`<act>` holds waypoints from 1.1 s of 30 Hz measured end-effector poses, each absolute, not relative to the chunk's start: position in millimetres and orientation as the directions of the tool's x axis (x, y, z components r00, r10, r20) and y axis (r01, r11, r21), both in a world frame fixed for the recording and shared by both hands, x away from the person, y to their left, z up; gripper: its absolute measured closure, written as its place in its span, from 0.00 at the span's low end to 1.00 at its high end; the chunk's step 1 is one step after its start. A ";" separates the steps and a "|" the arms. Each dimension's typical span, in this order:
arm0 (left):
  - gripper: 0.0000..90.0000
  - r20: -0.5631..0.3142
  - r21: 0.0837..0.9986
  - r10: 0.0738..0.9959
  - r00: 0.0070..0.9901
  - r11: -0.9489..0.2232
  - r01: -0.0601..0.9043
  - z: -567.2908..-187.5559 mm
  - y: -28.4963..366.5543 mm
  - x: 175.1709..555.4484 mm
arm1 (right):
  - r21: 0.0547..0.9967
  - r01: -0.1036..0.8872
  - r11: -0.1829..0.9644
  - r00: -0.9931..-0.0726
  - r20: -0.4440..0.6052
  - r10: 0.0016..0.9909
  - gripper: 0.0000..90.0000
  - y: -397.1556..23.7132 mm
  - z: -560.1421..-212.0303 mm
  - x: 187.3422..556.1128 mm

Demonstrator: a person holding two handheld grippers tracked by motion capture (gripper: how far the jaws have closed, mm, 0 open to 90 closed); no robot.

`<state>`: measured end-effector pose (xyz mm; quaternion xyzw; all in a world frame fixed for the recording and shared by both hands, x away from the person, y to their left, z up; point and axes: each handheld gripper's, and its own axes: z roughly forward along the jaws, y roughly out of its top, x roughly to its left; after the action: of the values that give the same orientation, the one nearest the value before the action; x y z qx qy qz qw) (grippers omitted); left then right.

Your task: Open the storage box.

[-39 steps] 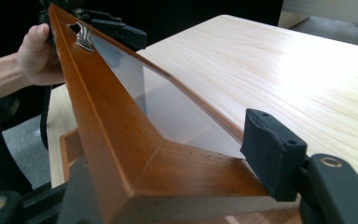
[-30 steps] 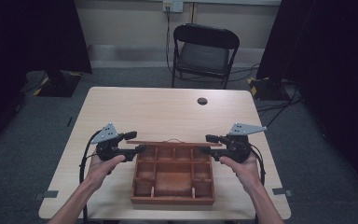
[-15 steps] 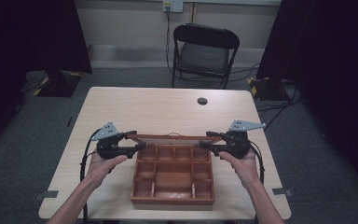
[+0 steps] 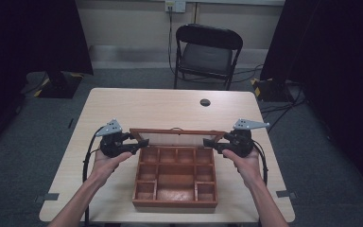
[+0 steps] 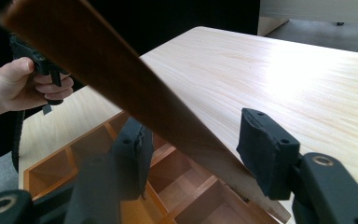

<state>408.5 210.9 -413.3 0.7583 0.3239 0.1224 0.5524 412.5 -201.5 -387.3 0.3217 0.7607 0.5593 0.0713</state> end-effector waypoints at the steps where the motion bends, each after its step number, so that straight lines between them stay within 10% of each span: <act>1: 0.54 -0.167 0.917 0.625 0.762 -0.185 0.353 -413.5 210.9 409.3 | 0.897 0.409 0.167 -0.782 0.250 0.571 0.51 -201.6 -387.7 413.2; 33: 0.54 -0.210 0.907 0.622 0.754 -0.165 0.388 -420.0 208.4 431.6 | 0.881 0.454 0.130 -0.736 0.290 0.611 0.50 -194.9 -409.6 440.9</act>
<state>431.6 208.4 -420.0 0.7559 0.3342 0.1058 0.5530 440.9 -194.9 -409.6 0.3561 0.7482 0.5554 0.0708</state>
